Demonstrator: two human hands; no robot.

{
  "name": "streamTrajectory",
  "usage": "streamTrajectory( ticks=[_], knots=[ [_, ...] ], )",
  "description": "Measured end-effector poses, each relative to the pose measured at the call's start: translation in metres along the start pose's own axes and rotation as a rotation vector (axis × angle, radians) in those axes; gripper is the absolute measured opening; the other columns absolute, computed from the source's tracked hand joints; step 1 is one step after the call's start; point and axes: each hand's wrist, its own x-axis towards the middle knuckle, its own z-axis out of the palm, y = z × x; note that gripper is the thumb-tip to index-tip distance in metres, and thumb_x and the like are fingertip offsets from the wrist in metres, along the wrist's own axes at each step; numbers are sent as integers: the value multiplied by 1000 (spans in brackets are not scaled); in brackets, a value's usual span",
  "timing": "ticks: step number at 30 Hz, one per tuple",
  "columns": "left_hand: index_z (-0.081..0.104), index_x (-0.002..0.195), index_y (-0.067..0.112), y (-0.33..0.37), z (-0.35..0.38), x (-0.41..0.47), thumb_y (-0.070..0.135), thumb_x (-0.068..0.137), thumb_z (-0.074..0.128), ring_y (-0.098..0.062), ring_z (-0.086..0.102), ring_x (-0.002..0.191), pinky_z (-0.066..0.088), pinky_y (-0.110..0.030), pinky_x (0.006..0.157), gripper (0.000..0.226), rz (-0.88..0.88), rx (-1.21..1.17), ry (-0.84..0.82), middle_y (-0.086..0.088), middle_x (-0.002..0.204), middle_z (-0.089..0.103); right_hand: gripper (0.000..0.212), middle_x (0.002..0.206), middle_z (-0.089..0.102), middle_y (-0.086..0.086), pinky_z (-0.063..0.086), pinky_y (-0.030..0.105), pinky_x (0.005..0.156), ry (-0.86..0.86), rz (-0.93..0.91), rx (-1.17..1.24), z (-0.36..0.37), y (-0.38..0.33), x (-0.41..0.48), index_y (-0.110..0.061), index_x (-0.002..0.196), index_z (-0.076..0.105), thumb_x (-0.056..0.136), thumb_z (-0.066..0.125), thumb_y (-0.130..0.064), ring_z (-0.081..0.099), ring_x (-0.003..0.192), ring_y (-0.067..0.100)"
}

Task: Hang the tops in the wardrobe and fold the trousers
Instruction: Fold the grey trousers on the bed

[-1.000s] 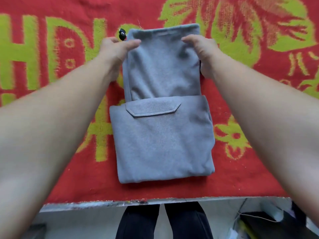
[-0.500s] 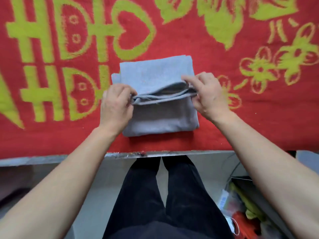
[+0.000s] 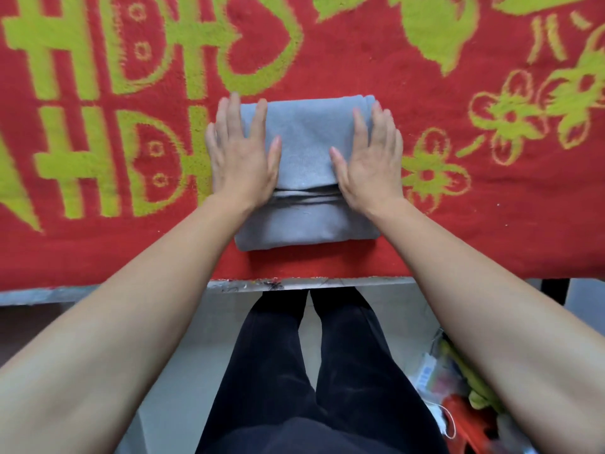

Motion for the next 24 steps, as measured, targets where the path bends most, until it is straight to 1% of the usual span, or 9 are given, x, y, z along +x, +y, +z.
streamTrajectory(
  ticks=[2, 4, 7, 10, 12, 14, 19, 21, 24],
  knots=[
    [8, 158, 25, -3, 22, -22, 54, 100, 31, -36, -5, 151, 8, -60, 118, 69, -101, 34, -170, -22, 163, -4, 80, 165, -2, 22, 12, 58, 121, -177, 66, -51, 19, 5, -14, -21, 160, 4, 99, 34, -61, 3, 152, 42],
    [-2, 158, 28, -8, 36, -49, 59, 99, 29, -35, -13, 151, 8, -62, 117, 73, -110, 31, -188, -21, 162, -13, 83, 165, -11, 22, 9, 60, 121, -240, 117, 59, 30, 11, -34, -30, 159, -5, 97, 35, -66, -4, 152, 42],
    [-1, 158, 28, -7, 41, -66, 64, 95, 39, -37, -5, 151, 10, -54, 119, 83, -209, -144, -74, -23, 162, -9, 92, 166, -10, 18, 9, 53, 123, -205, 203, 329, 32, 11, -54, -26, 159, -8, 95, 45, -65, -3, 153, 36],
    [4, 157, 19, -1, 40, -66, 66, 79, 66, -31, 16, 148, 16, -42, 118, 111, -606, -549, -31, -18, 162, 11, 113, 167, 2, 13, 11, 43, 124, -206, 444, 655, 28, 8, -57, -16, 159, -9, 86, 65, -61, 6, 153, 28],
    [28, 150, 13, 0, 39, -59, 57, 68, 82, -24, 45, 134, 33, -36, 114, 108, -861, -869, -59, -10, 147, 45, 122, 165, 13, 12, 12, 39, 122, -209, 582, 737, 27, 10, -49, -14, 159, -2, 77, 76, -60, 14, 151, 28],
    [53, 128, 12, -5, 37, -51, 47, 61, 89, -17, 64, 111, 48, -37, 102, 84, -977, -1069, -126, -1, 122, 65, 122, 161, 26, 11, 16, 38, 121, -228, 654, 738, 26, 16, -38, -16, 158, 11, 69, 82, -59, 23, 148, 28],
    [70, 110, 10, -23, 37, -40, 27, 62, 92, -18, 73, 94, 58, -35, 84, 56, -889, -1276, -256, -2, 102, 76, 101, 130, 62, -1, 46, 33, 106, -346, 740, 963, 25, 34, -16, -16, 137, 46, 54, 95, -47, 60, 116, 13],
    [73, 105, 10, -27, 36, -37, 25, 63, 92, -16, 74, 89, 58, -31, 77, 48, -889, -1299, -294, -1, 97, 77, 90, 117, 72, -2, 52, 38, 101, -377, 726, 1093, 25, 36, -10, -16, 125, 59, 49, 98, -42, 69, 106, 13],
    [74, 102, 10, -32, 34, -32, 27, 63, 91, -19, 74, 89, 59, -33, 79, 46, -905, -1327, -378, -2, 95, 77, 75, 103, 77, -3, 57, 41, 95, -444, 722, 1216, 22, 33, -9, -14, 112, 70, 47, 96, -41, 74, 96, 14]
  ],
)
